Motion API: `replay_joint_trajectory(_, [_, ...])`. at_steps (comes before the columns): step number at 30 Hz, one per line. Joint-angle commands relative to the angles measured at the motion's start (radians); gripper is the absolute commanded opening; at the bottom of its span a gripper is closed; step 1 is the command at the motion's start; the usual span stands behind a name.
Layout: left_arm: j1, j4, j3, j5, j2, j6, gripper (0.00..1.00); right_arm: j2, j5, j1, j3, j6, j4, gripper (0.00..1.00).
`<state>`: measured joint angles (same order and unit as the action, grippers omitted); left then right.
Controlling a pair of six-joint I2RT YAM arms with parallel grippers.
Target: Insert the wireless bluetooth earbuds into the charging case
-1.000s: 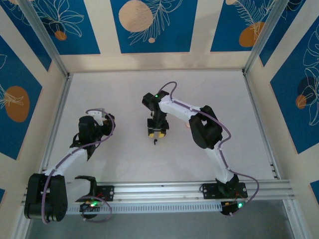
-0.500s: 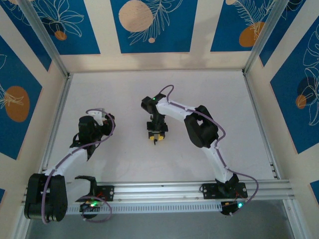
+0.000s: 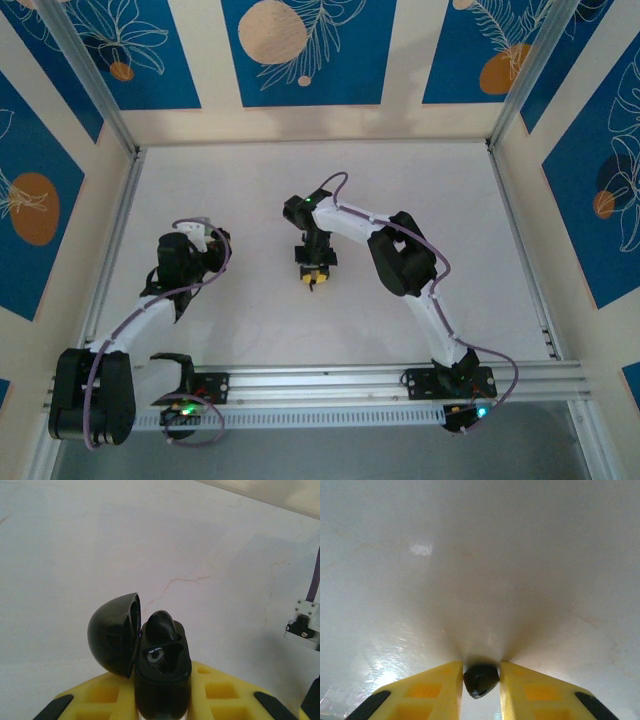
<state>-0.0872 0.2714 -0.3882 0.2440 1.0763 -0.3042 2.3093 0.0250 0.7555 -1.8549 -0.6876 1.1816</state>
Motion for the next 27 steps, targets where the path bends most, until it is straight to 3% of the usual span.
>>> replay_joint_trajectory(1, [0.011,0.002,-0.028,0.030,-0.007,0.023,0.22,-0.020,0.016,0.013,0.029,-0.013,-0.031,0.23])
replay_joint_trajectory(11, [-0.024,0.135,0.008,0.153,0.008,0.003,0.20,-0.197,-0.017,0.001,0.200,-0.062,-0.191,0.21])
replay_joint_trajectory(21, [-0.228,0.313,0.024,0.187,0.091,0.134,0.20,-0.424,-0.124,-0.019,0.408,-0.098,-0.403,0.20])
replay_joint_trajectory(27, [-0.352,0.497,0.034,0.127,0.213,0.167,0.20,-0.579,-0.112,-0.049,0.561,-0.120,-0.608,0.20])
